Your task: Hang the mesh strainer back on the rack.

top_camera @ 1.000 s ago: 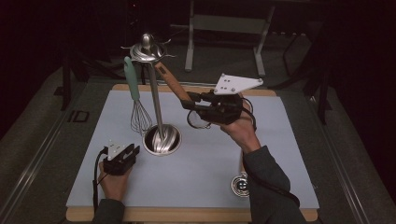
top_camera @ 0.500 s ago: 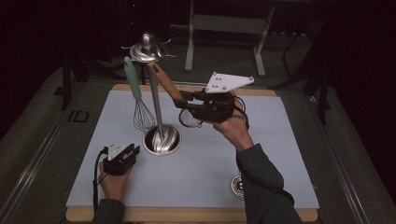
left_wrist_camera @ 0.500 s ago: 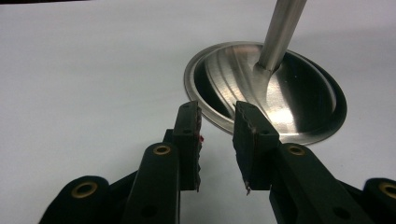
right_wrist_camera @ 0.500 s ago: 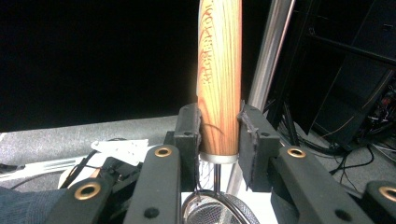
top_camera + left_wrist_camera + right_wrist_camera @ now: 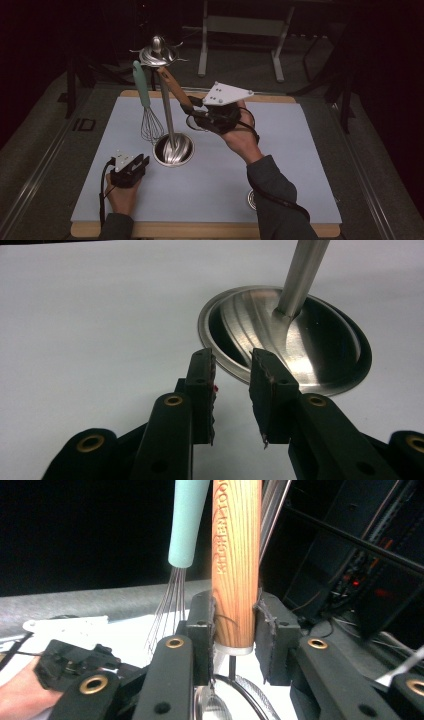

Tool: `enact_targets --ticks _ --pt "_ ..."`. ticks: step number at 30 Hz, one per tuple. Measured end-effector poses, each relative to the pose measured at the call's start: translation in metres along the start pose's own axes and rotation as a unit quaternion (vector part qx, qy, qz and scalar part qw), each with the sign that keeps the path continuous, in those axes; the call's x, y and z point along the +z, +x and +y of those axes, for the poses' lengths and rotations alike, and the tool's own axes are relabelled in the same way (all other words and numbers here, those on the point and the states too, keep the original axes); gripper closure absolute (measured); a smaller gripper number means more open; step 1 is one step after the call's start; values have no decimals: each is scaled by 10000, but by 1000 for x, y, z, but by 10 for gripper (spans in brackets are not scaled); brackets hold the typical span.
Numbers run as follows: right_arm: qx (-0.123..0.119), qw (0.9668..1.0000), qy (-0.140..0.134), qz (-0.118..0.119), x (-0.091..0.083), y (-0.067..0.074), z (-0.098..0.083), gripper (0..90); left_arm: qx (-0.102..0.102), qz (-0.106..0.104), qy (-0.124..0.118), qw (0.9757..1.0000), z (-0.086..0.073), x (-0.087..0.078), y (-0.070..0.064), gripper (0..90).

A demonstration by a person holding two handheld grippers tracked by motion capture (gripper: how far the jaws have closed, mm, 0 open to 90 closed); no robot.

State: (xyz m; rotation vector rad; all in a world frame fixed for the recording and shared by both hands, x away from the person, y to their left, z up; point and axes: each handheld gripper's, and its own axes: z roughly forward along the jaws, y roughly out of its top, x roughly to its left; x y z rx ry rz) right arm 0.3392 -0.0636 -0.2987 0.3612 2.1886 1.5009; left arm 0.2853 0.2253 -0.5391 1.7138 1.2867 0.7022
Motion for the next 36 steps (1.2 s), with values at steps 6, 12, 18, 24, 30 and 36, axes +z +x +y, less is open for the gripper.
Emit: enact_targets --ticks 6,12,18,24,30,36 --pt "-51 9997 37 -224 5 4 0 695 -19 0 -15 10000 0 0 0 718" --pt "67 9998 40 -175 10 4 -2 663 -23 0 -12 10000 0 0 0 718" --pt "206 9998 -12 -64 8 2 -4 662 -35 -3 -18 10000 0 0 0 718" --pt "301 9995 -71 -1 3 -4 -6 662 -34 -3 -12 10000 0 0 0 718" --pt "400 9992 -53 -3 -2 -9 -10 669 -36 10 -14 10000 0 0 0 718" --pt "482 9988 -21 8 -6 -13 -14 669 -38 13 -8 10000 0 0 0 719"
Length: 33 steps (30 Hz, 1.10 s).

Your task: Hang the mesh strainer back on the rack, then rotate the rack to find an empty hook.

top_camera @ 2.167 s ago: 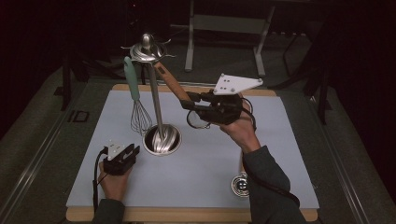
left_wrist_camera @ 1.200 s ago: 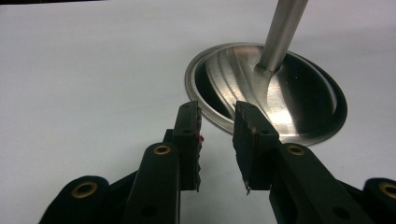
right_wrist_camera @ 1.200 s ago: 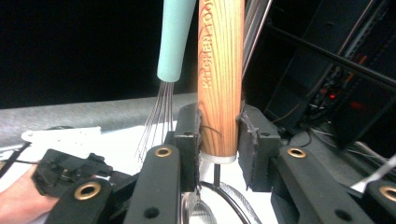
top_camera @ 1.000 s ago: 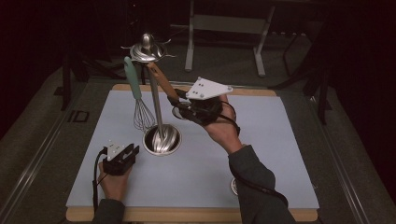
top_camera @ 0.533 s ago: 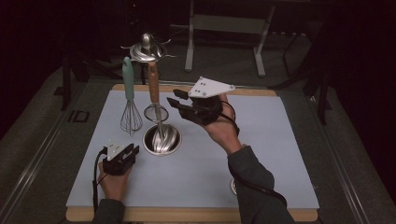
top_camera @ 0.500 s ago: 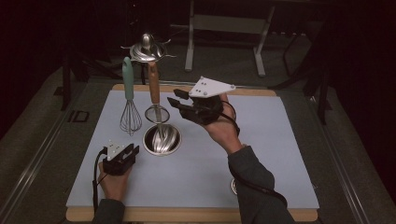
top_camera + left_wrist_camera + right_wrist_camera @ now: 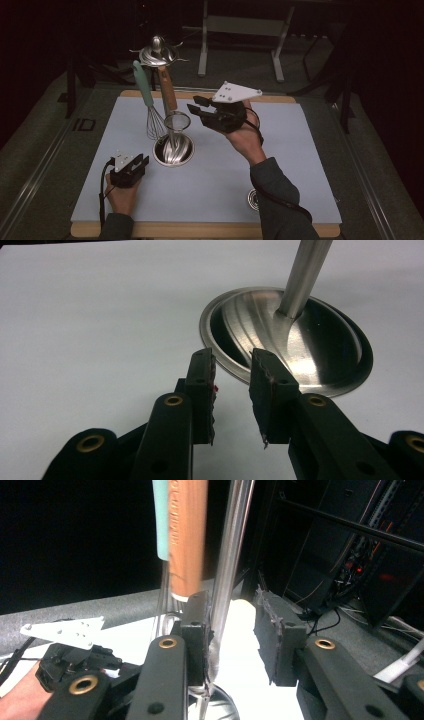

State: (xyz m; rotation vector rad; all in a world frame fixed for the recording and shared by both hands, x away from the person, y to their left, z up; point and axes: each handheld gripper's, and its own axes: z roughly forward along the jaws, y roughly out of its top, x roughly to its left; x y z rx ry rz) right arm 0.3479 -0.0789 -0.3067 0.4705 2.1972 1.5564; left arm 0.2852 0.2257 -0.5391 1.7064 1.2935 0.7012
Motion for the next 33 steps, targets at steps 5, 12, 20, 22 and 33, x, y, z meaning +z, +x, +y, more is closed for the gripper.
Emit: enact_targets --ticks 5,12,20,22,33 --pt "-4 10000 26 19 -2 -1 0 668 -4 5 -9 10000 0 0 0 719" --pt "49 10000 45 37 -4 -4 -3 664 -18 7 -13 10000 0 0 0 719" --pt "107 9998 140 -31 -7 -9 -12 662 -22 15 -16 10000 0 0 0 719" --pt "134 9997 186 -54 -8 -10 -16 662 -30 20 -23 10000 0 0 0 719" --pt "284 9984 444 -182 -14 -22 -35 654 -53 35 -47 10000 0 -1 0 717"
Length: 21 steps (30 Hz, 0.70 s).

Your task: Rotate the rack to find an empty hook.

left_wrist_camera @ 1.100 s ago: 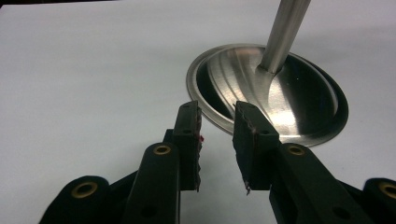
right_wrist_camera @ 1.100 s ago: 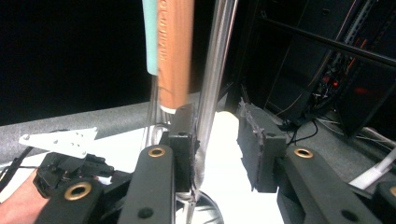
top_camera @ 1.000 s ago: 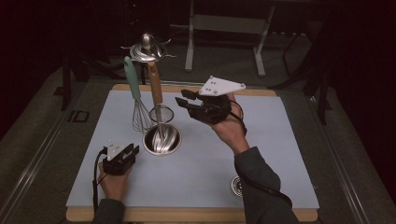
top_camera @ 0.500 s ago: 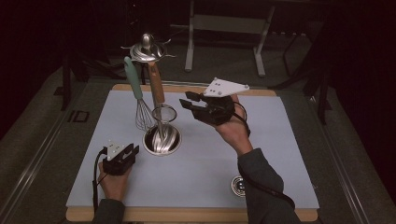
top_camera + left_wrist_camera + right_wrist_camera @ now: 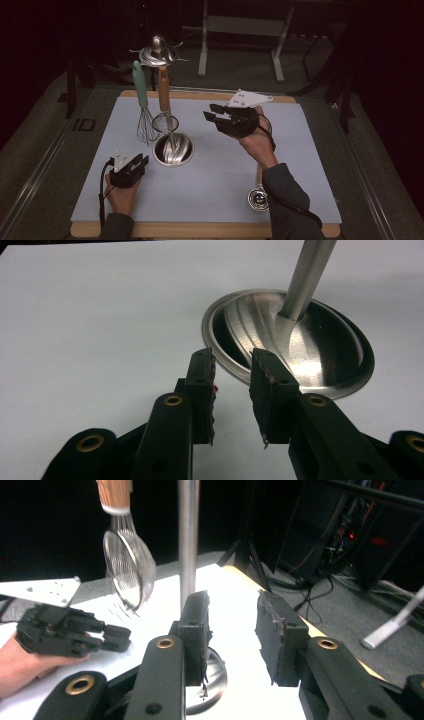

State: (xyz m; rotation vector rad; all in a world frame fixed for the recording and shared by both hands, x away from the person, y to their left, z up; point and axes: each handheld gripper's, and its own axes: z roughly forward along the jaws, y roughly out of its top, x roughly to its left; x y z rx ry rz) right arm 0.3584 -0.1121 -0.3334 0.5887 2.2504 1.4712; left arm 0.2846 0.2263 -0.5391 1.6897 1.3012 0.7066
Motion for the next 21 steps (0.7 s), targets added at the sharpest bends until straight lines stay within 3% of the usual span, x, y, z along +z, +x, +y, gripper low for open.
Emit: enact_targets --ticks 15,21 --pt "453 9971 580 -188 -6 -22 -47 647 8 -24 -68 10000 0 -1 0 738" --pt "644 9955 667 -199 -8 -27 -66 642 29 2 -85 10000 0 -2 0 739"
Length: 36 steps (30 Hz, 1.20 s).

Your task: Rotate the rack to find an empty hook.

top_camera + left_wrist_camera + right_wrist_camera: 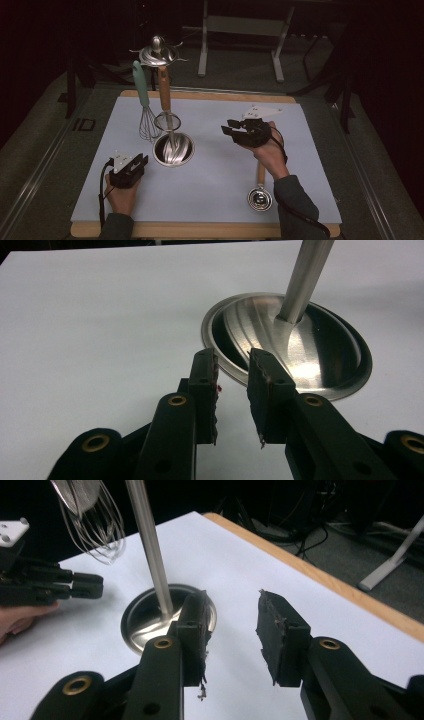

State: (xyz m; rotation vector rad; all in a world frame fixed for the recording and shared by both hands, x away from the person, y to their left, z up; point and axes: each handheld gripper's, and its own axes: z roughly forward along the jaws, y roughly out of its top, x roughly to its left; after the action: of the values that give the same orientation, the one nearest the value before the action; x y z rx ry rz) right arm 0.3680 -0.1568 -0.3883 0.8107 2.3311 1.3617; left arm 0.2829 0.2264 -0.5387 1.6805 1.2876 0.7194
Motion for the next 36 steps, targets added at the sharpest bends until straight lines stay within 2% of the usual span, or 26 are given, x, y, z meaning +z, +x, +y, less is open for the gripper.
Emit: enact_targets --ticks 1,8,16,19,21,25,30,31,32,36 --pt "0 10000 0 0 0 0 0 642 2 4 -3 10000 0 0 0 739" --pt "115 9995 283 -64 -2 -1 -35 637 18 40 -37 10000 0 -1 -1 742" --pt "514 9975 463 -109 -5 -12 -63 637 5 61 -86 9999 2 -3 0 767" --pt "553 9969 539 -132 -6 -14 -71 636 -114 -2 -187 9998 5 -7 2 789" --pt "571 9964 605 -170 -6 -16 -77 635 -123 -61 -289 9995 8 -11 1 807" --pt "663 9952 703 -134 -7 -19 -89 639 -8 -245 -413 9988 18 -20 1 883" --pt "804 9937 757 -195 -11 -24 -103 638 -82 -435 -764 9961 34 -35 2 900" --pt "804 9937 757 -195 -11 -24 -103 638 -82 -435 -764 9961 34 -35 2 900" --pt "862 9930 771 -219 -13 -25 -108 638 -130 -504 -969 9939 42 -43 3 900" --pt "1059 9922 619 -211 -16 -27 -117 639 -221 -625 -1240 9901 57 -54 4 900"
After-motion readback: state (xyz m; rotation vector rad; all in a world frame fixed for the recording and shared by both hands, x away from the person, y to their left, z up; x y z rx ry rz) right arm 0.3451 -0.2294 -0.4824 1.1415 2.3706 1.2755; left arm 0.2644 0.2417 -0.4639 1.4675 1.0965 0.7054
